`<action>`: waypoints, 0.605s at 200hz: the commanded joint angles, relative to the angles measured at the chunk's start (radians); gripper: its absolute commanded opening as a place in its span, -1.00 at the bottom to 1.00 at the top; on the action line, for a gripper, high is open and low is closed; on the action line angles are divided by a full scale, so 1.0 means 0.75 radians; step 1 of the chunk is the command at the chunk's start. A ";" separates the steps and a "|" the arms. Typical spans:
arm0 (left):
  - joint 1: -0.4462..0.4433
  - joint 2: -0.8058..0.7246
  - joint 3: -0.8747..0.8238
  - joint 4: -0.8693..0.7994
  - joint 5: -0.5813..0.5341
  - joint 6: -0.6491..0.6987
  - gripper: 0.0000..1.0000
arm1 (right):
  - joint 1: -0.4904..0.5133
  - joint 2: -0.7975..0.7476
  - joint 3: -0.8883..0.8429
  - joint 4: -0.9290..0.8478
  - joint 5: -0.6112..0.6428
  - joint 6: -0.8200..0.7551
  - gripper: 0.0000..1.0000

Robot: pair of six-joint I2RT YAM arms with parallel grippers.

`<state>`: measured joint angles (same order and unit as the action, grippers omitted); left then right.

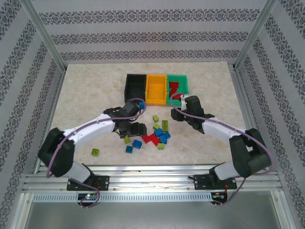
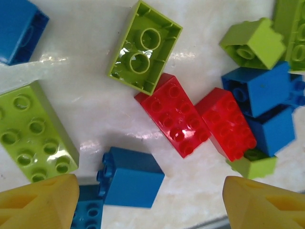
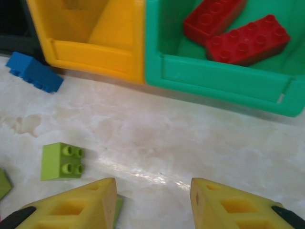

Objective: Sort the legos into containers by color
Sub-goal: Pick up the lego from the middle-left of the table.

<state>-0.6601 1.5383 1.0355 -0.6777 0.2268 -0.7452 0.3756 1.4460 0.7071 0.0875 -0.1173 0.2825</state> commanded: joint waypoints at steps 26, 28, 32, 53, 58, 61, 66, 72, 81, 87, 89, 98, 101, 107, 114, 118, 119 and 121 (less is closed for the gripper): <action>-0.107 0.237 0.189 -0.156 -0.212 -0.161 0.52 | -0.012 -0.052 -0.026 0.038 -0.029 0.035 -0.08; -0.107 0.242 0.190 -0.153 -0.212 -0.166 0.49 | -0.012 -0.053 -0.028 0.040 -0.028 0.037 -0.09; -0.107 0.253 0.193 -0.152 -0.210 -0.181 0.48 | -0.011 -0.052 -0.028 0.041 -0.029 0.038 -0.09; -0.124 0.305 0.208 -0.129 -0.200 -0.228 0.44 | -0.014 -0.037 -0.019 0.033 -0.031 0.032 -0.08; -0.129 0.318 0.214 -0.126 -0.195 -0.241 0.44 | -0.014 -0.033 -0.017 0.031 -0.033 0.033 -0.07; -0.132 0.326 0.216 -0.124 -0.191 -0.245 0.44 | -0.014 -0.033 -0.016 0.032 -0.035 0.035 -0.08; -0.138 0.339 0.223 -0.119 -0.187 -0.248 0.44 | -0.013 -0.030 -0.014 0.031 -0.037 0.034 -0.07; -0.144 0.353 0.231 -0.119 -0.188 -0.252 0.44 | -0.014 -0.033 -0.014 0.035 -0.040 0.036 -0.08; -0.153 0.373 0.240 -0.116 -0.195 -0.252 0.44 | -0.014 -0.036 -0.016 0.037 -0.042 0.038 -0.07; -0.156 0.384 0.245 -0.114 -0.198 -0.254 0.43 | -0.013 -0.038 -0.017 0.039 -0.043 0.038 -0.07; -0.157 0.386 0.247 -0.114 -0.198 -0.254 0.43 | -0.013 -0.038 -0.018 0.040 -0.045 0.038 -0.07; -0.160 0.404 0.255 -0.107 -0.197 -0.254 0.43 | -0.014 -0.040 -0.018 0.039 -0.045 0.039 -0.07; -0.161 0.411 0.257 -0.105 -0.196 -0.254 0.43 | -0.014 -0.040 -0.018 0.039 -0.046 0.039 -0.07; -0.161 0.420 0.264 -0.103 -0.196 -0.254 0.43 | -0.012 -0.040 -0.019 0.039 -0.045 0.039 -0.07; -0.163 0.436 0.272 -0.101 -0.193 -0.254 0.42 | -0.014 -0.038 -0.018 0.039 -0.046 0.039 -0.07; -0.164 0.441 0.276 -0.101 -0.189 -0.251 0.42 | -0.013 -0.038 -0.018 0.038 -0.047 0.039 -0.07; -0.163 0.444 0.279 -0.101 -0.188 -0.250 0.42 | -0.013 -0.038 -0.018 0.038 -0.047 0.039 -0.07; -0.165 0.450 0.281 -0.101 -0.188 -0.249 0.42 | -0.014 -0.038 -0.018 0.039 -0.048 0.039 -0.07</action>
<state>-0.7670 1.8359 1.2190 -0.7258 0.0998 -0.9070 0.3687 1.4300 0.6994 0.1001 -0.1322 0.2935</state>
